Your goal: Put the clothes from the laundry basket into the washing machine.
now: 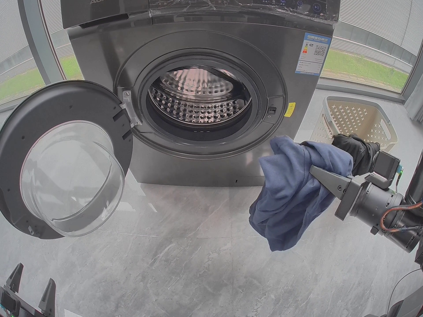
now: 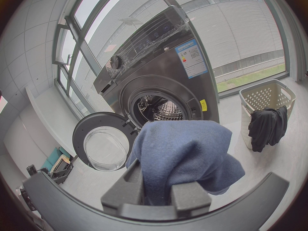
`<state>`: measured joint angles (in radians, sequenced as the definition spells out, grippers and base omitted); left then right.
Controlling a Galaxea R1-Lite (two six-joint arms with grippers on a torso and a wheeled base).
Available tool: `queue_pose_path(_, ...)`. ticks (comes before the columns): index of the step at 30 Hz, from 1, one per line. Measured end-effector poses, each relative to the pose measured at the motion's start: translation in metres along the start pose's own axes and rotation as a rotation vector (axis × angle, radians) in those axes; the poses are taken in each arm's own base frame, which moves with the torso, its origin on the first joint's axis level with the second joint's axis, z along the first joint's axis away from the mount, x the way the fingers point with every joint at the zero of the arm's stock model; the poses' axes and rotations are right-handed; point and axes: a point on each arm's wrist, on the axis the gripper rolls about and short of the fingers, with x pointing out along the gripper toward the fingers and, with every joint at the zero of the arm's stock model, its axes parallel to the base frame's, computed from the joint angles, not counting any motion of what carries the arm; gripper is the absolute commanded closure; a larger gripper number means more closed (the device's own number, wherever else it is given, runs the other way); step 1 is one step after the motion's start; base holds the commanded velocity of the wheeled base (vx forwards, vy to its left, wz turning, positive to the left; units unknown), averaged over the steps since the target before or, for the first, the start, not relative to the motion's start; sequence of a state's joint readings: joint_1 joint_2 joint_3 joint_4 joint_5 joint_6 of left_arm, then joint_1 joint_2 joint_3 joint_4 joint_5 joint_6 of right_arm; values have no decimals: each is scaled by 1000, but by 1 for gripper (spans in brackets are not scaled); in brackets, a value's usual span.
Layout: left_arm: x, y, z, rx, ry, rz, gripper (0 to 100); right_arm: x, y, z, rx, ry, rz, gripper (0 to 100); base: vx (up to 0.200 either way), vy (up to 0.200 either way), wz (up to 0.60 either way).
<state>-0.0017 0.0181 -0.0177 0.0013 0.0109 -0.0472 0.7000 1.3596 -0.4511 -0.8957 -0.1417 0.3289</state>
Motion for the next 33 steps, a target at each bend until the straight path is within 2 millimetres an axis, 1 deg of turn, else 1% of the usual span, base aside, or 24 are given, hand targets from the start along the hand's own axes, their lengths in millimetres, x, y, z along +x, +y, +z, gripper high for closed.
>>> queue_pose_path(9, 0, 0, 0, 11, -1, 1, 0, 9, 1, -10, -16, 37, -3, 100, 0, 0, 0)
queue_pose_path(14, 0, 0, 0, 49, -1, -1, 0, 19, 8, -8, -51, -20, 27, 100, 0, 0, 0)
queue_pose_path(19, 0, 0, 0, 53, -2, -6, 0, 31, 17, -10, -52, -24, 50, 100, 0, 0, 0)
queue_pose_path(23, 0, 0, 0, 54, -2, -7, 0, 43, 26, -6, -24, -43, 77, 100, 0, 0, 0)
queue_pose_path(27, 0, 0, 0, 55, -2, -9, 0, 56, 38, -1, 7, -105, 114, 100, 0, 0, 0)
queue_pose_path(33, 0, -1, 0, 70, -3, -33, 0, 77, 49, -7, 20, -124, 133, 100, 0, 0, 0)
